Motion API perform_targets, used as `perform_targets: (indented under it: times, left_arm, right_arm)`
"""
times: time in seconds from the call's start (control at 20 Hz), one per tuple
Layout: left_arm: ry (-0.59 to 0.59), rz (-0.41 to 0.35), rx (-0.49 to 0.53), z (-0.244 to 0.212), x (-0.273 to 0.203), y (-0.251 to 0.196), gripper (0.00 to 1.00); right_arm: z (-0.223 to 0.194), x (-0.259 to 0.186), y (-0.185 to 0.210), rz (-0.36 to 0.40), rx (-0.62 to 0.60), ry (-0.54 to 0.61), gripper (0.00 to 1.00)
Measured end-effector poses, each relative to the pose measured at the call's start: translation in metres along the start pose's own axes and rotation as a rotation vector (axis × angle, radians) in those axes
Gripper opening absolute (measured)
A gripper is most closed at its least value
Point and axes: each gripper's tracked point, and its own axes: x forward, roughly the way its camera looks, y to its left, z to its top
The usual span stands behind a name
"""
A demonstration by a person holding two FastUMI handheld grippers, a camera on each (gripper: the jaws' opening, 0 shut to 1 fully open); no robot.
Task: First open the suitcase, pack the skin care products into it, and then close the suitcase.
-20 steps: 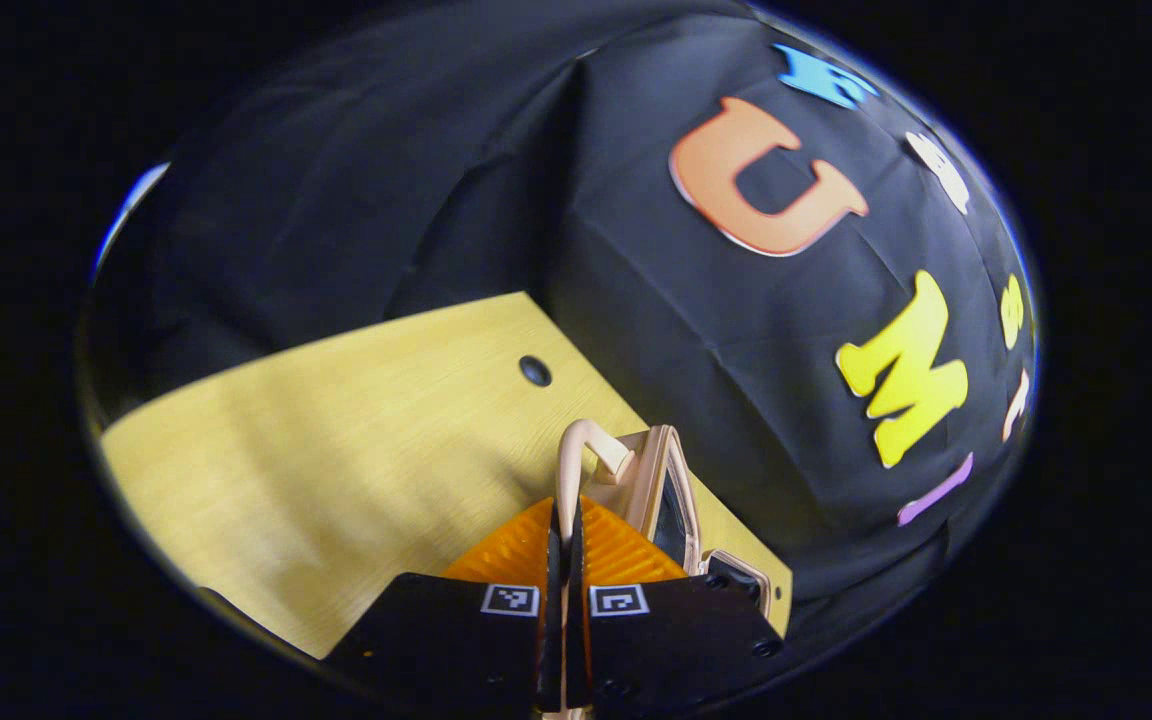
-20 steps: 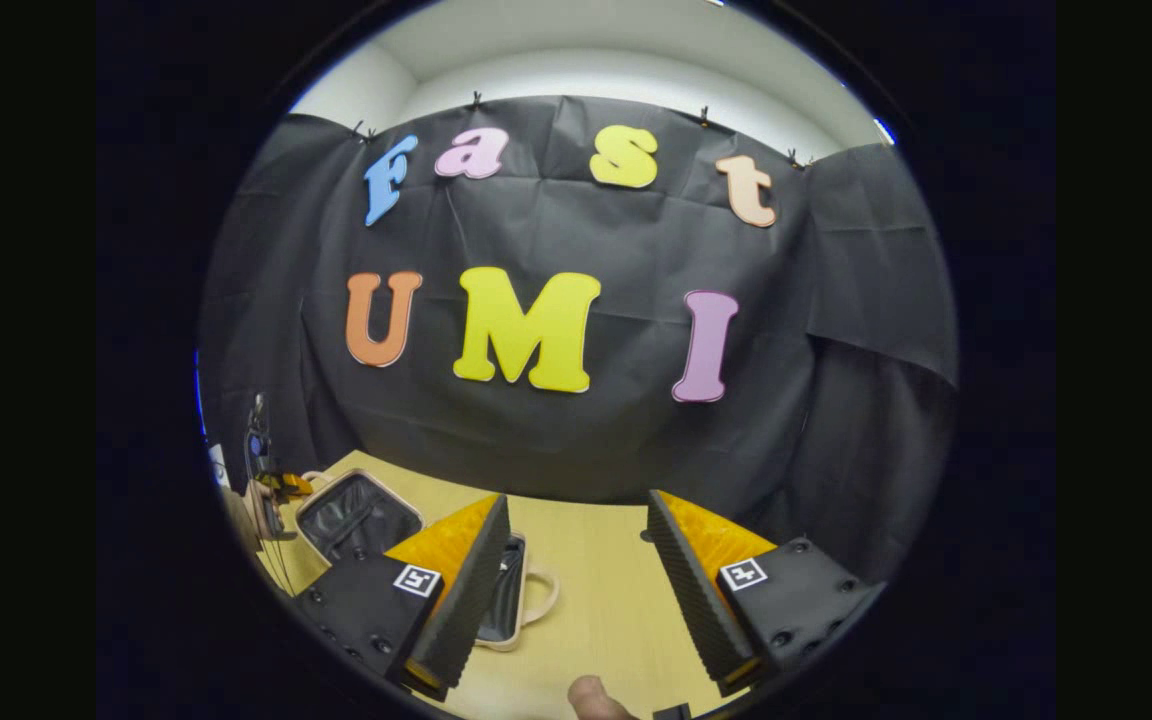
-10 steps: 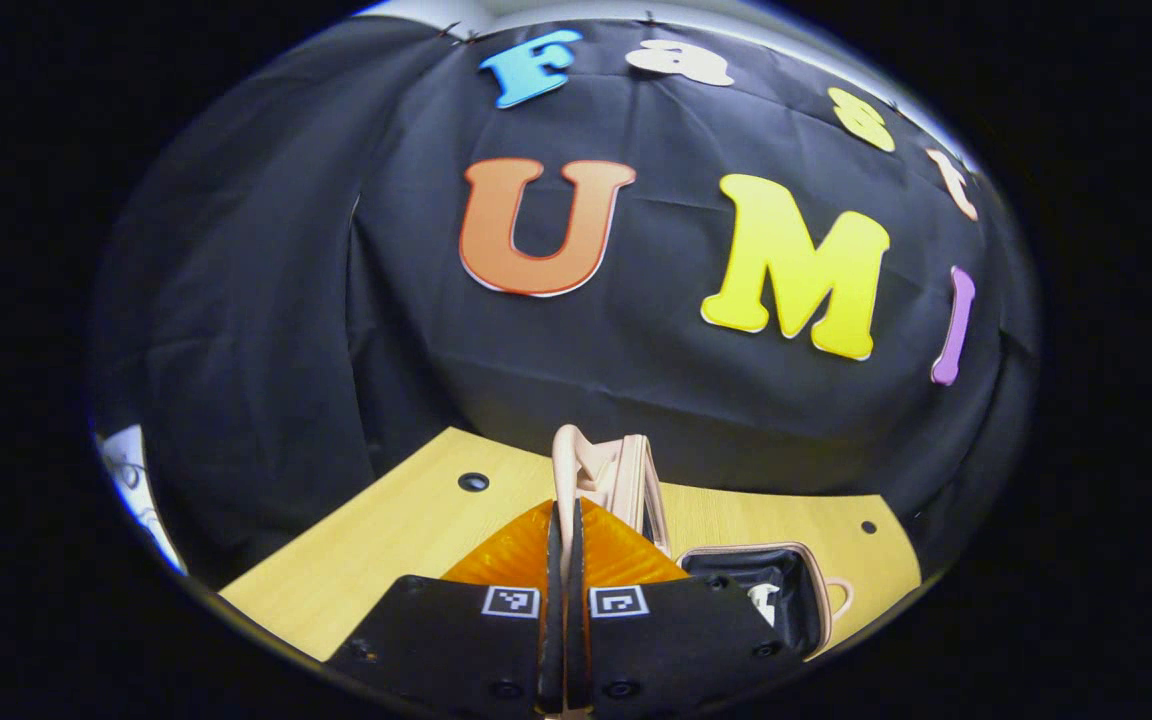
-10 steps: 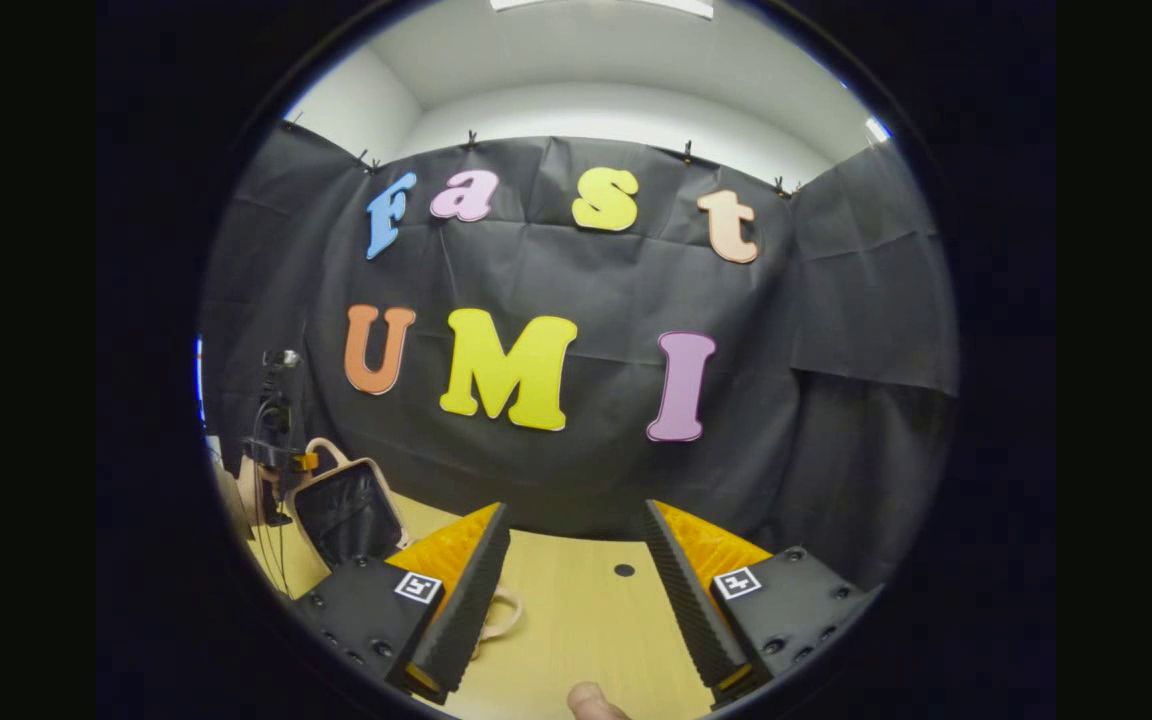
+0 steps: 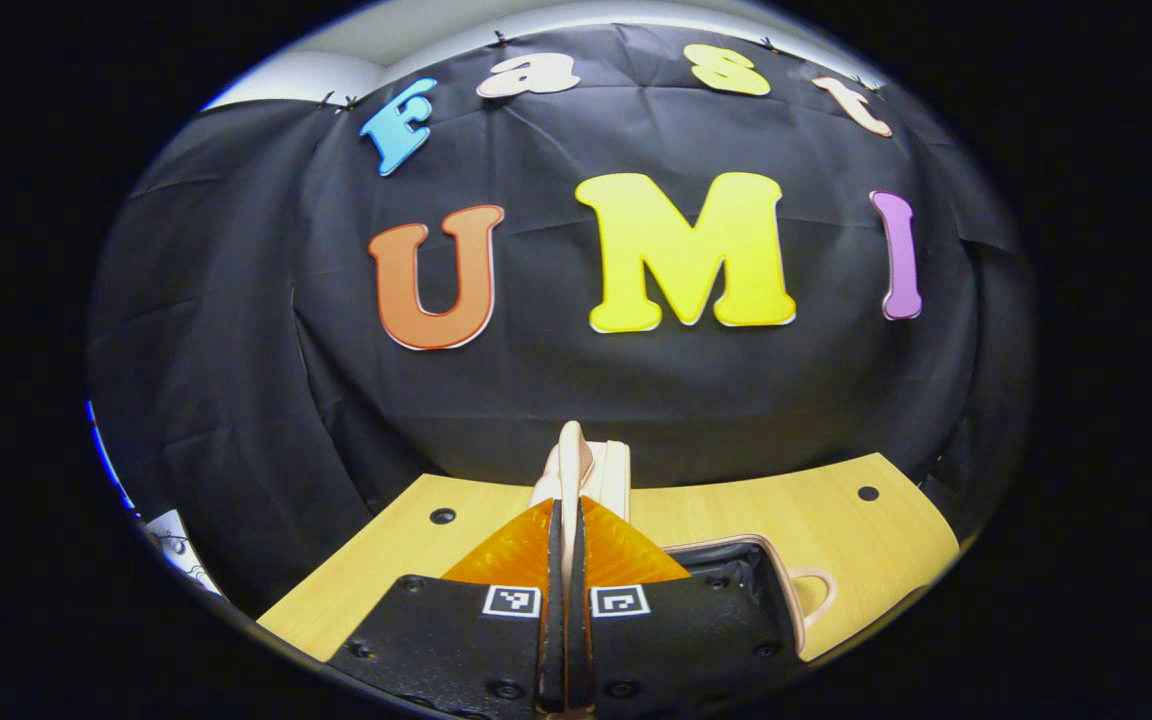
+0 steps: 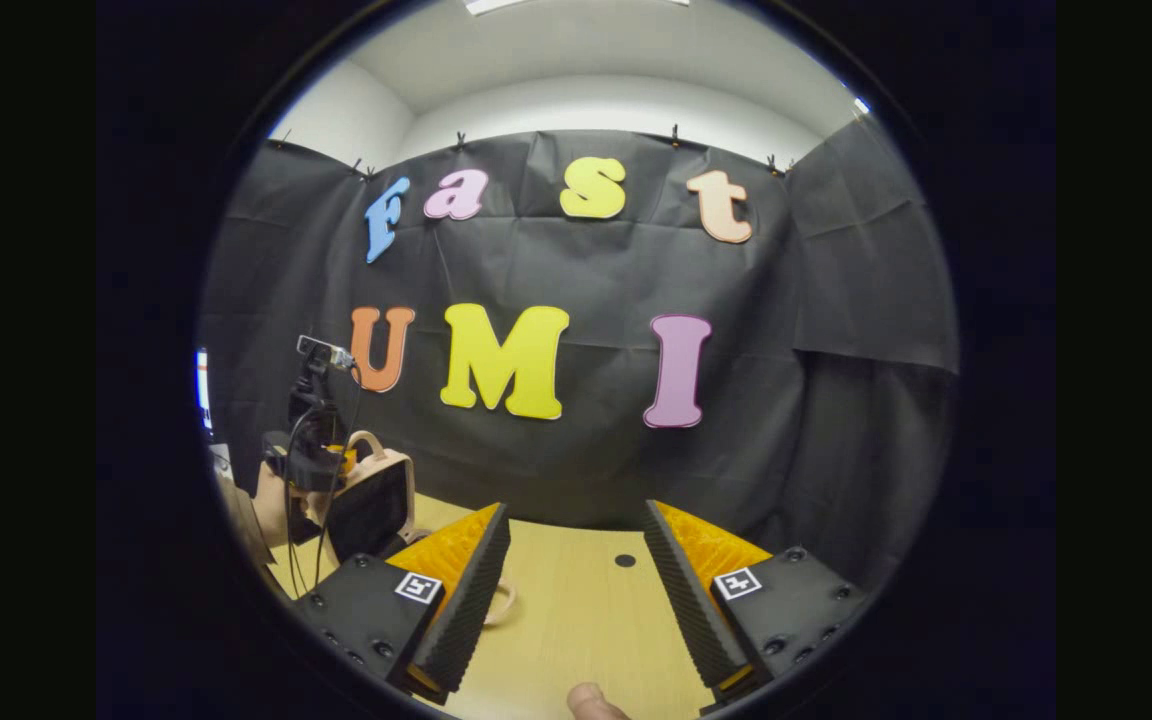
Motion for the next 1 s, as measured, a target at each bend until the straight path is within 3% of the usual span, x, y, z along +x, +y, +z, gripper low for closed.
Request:
perform_targets:
  times: [0.45,0.7,1.0]
  left_arm:
    - [0.089,-0.134,0.1,-0.051,-0.008,-0.13,0.04]
    - [0.168,-0.189,0.137,-0.093,-0.004,-0.183,0.05]
    - [0.273,-0.228,0.266,-0.147,0.008,-0.224,0.05]
  right_arm:
    - [-0.025,-0.007,-0.049,-0.015,0.007,0.053,0.8]
    - [-0.05,-0.013,-0.082,-0.041,0.031,0.115,0.79]
    - [-0.065,-0.016,-0.122,-0.082,0.075,0.162,0.79]
